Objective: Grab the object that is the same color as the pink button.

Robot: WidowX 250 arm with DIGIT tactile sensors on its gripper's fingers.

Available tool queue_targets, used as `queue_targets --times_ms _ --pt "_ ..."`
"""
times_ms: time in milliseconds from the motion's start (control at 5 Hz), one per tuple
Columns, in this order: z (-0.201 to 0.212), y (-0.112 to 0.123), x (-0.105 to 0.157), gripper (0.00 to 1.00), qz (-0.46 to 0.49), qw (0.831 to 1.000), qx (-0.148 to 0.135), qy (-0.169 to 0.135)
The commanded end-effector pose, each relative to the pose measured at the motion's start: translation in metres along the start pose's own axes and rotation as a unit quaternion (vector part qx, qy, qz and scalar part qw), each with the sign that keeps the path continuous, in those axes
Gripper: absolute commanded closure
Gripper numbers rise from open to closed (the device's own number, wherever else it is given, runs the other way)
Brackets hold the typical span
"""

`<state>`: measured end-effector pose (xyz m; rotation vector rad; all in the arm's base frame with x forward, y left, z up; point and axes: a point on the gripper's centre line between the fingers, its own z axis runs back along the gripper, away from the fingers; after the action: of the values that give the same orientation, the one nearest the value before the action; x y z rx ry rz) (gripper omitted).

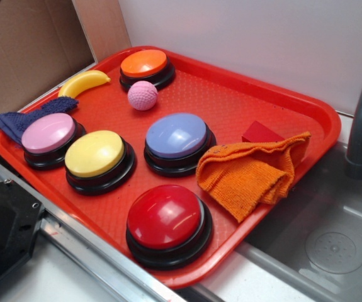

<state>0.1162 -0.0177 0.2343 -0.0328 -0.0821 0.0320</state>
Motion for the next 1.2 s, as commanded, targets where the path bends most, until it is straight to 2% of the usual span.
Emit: queue_targets --times_ms 0,200,400,600,800,1000 --pt "0.000 0.000 0.000 0.00 0.000 1.000 0.000 0.000" --pt "-0.010 0.004 0.023 0.00 0.026 1.000 -0.011 0.001" --pt "-0.020 0.012 0.040 0.00 0.093 0.995 -0.003 -0.021" --pt "-0.040 0.022 0.061 0.00 0.162 0.985 0.008 -0.052" --pt "-0.066 0.038 0.087 0.00 0.245 0.966 0.004 -0.077" --pt "-0.090 0.049 0.106 0.00 0.283 0.955 0.008 -0.093"
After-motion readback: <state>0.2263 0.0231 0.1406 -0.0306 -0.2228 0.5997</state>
